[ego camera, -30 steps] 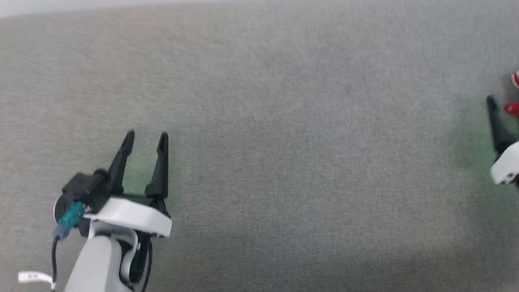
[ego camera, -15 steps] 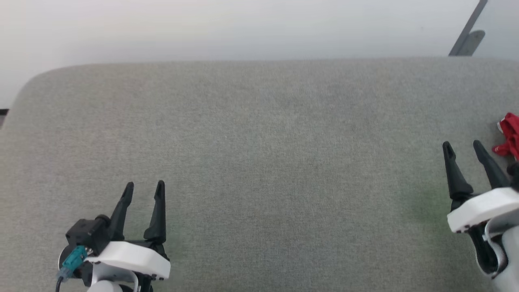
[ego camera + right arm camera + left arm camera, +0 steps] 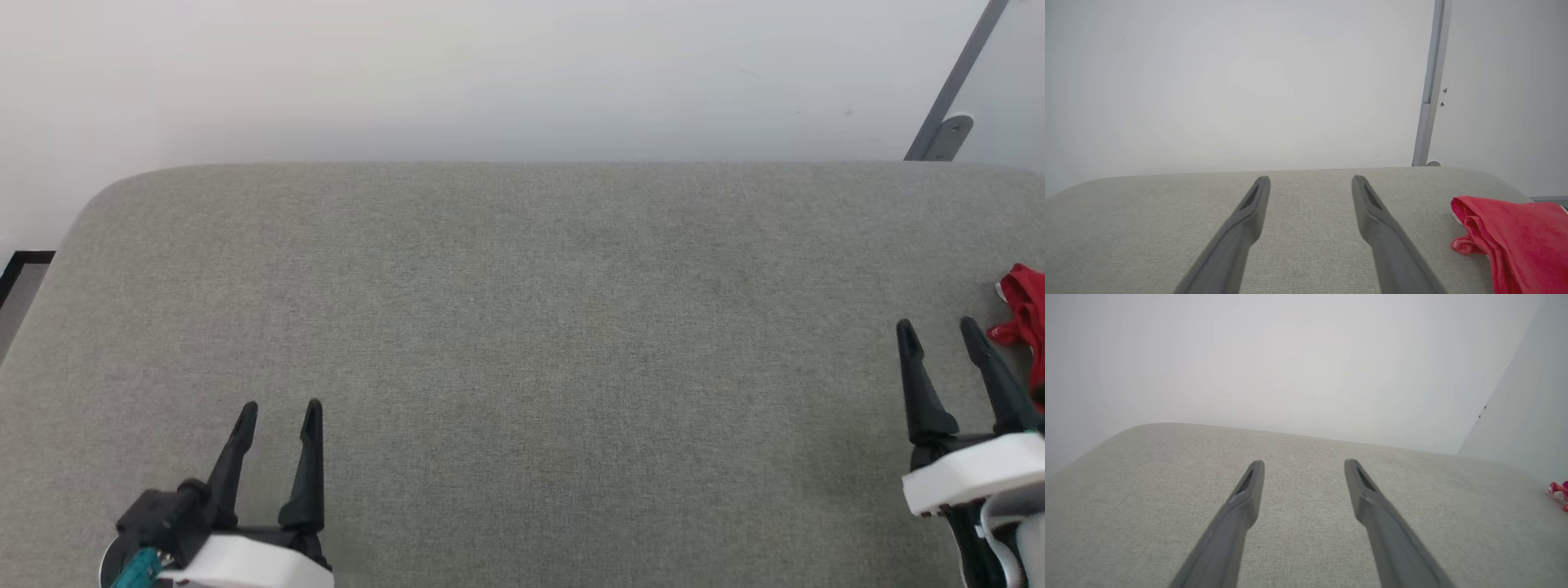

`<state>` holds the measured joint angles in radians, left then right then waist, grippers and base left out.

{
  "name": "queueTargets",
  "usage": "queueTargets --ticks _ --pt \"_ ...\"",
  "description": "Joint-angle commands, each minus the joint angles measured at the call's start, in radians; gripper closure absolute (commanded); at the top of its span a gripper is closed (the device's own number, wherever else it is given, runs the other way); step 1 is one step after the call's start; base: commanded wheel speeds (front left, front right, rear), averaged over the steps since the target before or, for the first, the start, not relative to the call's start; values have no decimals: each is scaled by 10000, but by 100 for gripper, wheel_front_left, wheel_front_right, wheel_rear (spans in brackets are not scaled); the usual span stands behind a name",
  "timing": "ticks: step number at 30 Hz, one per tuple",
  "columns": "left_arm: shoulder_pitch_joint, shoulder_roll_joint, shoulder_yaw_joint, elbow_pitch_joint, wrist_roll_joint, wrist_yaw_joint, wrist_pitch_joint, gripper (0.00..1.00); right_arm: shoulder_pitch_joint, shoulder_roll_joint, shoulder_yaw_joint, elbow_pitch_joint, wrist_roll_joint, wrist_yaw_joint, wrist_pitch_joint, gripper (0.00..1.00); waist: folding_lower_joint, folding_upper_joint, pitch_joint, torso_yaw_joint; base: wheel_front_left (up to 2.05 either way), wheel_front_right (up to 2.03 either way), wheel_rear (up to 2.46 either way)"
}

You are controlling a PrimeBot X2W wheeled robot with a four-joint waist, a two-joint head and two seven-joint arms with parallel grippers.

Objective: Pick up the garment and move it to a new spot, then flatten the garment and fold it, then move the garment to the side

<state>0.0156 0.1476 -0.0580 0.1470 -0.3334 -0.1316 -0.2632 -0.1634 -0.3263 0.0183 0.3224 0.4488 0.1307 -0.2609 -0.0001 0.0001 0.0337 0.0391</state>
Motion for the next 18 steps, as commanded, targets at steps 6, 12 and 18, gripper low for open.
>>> queueTargets --ticks 6,12,18 --pt "695 -12 9 -696 257 26 -17 0 863 136 -565 -989 -221 0 245 0 1 -1 -28 162 0 0 0" --pt "837 -39 32 -851 314 26 -17 0 1245 370 -931 -1565 -314 0 518 0 1 -1 26 207 0 0 0" --pt "853 -8 5 -741 204 26 -17 0 1349 551 -1054 -1892 -382 0 746 0 1 -1 53 165 0 0 0"
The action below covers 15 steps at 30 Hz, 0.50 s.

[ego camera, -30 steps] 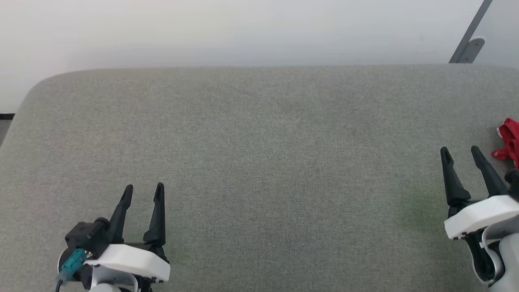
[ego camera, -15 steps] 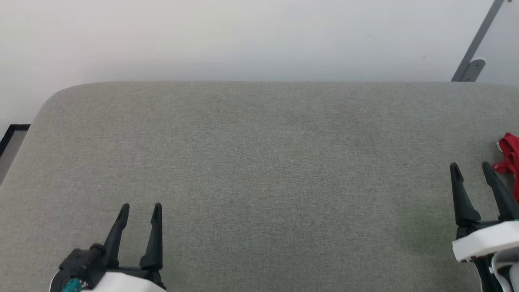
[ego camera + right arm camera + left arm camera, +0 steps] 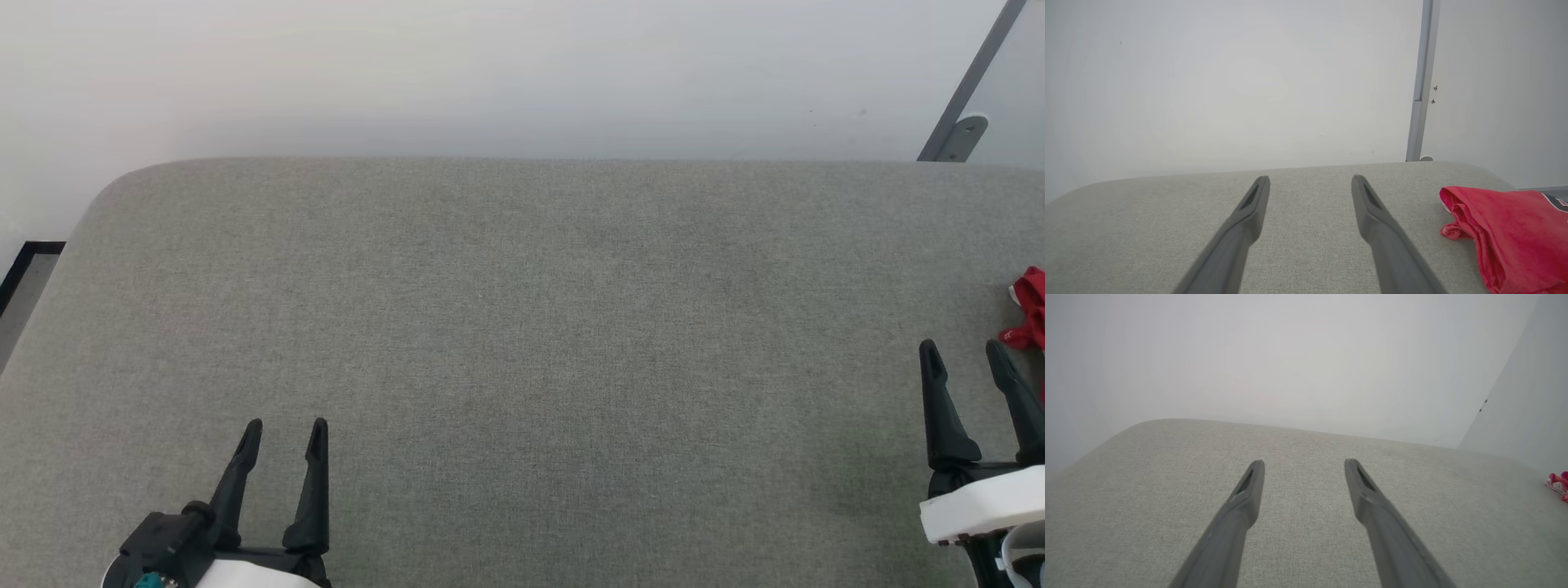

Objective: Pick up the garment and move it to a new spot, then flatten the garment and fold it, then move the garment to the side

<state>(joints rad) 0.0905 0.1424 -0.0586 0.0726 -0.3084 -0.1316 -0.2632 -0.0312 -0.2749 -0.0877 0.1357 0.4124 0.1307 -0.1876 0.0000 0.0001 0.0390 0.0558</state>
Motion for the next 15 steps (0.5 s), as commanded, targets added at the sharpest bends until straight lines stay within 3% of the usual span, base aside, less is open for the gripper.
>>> queueTargets --ticks 1,15 --pt "99 44 7 12 -50 26 -17 0 49 51 -10 -66 -23 0 52 0 0 -1 -7 -7 0 0 0" --pt "-90 -25 33 58 15 26 -17 0 153 226 -134 -367 -4 0 206 0 0 -1 -8 64 0 0 0"
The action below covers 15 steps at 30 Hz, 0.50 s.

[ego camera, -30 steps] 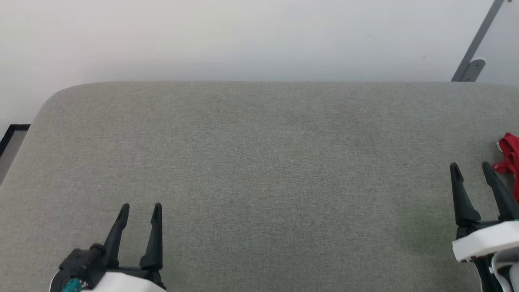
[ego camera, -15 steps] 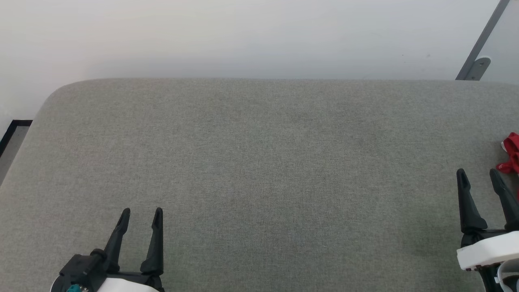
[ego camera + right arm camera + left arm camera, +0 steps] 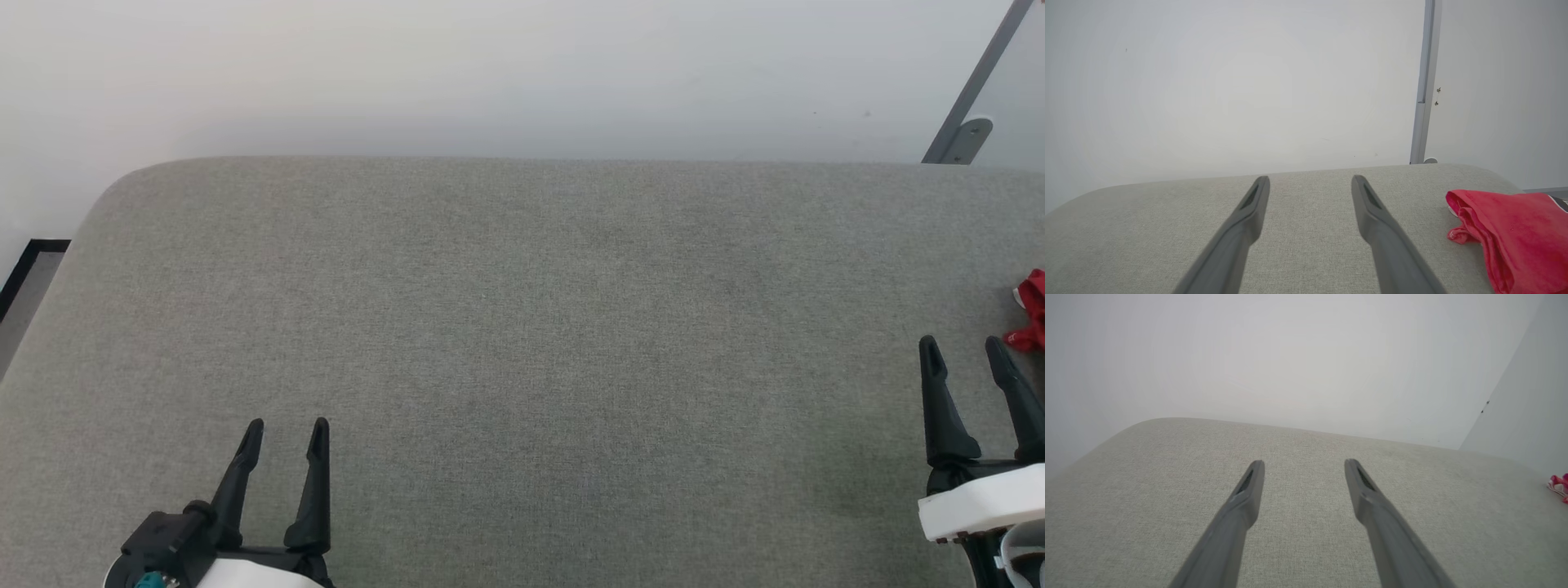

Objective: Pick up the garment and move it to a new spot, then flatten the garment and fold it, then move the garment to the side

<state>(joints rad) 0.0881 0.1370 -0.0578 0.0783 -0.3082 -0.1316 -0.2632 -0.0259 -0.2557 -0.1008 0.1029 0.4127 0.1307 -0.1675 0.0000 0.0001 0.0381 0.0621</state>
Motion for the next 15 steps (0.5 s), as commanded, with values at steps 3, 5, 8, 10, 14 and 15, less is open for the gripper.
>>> queueTargets --ticks 3,5,8,10,14,15 --pt "-58 37 47 -55 23 26 -17 0 76 60 4 -81 -2 0 0 0 0 -1 16 6 0 0 0" --pt "-32 31 69 -77 6 26 -17 0 49 90 -1 -95 56 0 14 0 0 -1 42 7 0 0 0" --pt "-45 19 106 -71 39 26 -17 0 14 106 -33 -114 72 0 14 0 0 -1 88 1 0 0 0" --pt "-82 11 142 -69 25 26 -17 100 -25 121 -38 -127 73 0 2 100 0 -1 122 -10 0 0 0" --pt "42 -128 48 293 13 -2 8 100 142 251 42 253 81 0 2 100 0 -1 120 -5 0 0 0" --pt "37 -140 46 321 -109 0 27 100 154 291 46 299 189 0 31 100 0 -1 117 -9 0 0 0"
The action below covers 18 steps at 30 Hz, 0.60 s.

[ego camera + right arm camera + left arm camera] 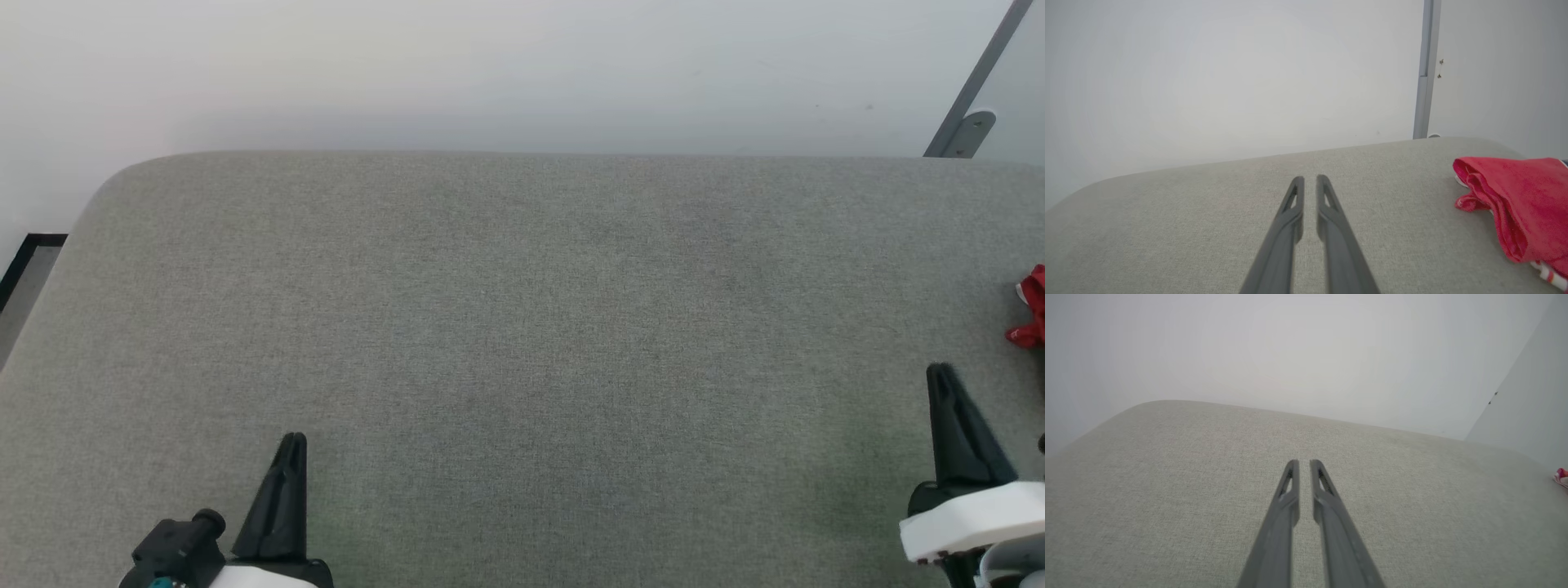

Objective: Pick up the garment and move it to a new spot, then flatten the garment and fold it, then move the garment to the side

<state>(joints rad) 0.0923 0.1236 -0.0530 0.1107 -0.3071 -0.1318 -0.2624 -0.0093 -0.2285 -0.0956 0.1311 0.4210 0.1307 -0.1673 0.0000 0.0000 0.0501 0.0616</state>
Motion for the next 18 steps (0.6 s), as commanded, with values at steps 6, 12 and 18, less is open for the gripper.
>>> queueTargets --ticks 6,12,18 --pt "-124 -3 50 50 -1097 19 225 100 -93 141 -31 98 934 0 237 100 0 0 -21 -28 0 0 0" --pt "-304 -4 111 179 -2177 16 465 100 -175 276 -45 175 1862 0 453 100 0 0 -44 -58 0 0 0" --pt "-471 -12 174 303 -3182 10 695 100 -251 406 -55 254 2733 0 654 100 0 0 -66 -87 0 0 0"
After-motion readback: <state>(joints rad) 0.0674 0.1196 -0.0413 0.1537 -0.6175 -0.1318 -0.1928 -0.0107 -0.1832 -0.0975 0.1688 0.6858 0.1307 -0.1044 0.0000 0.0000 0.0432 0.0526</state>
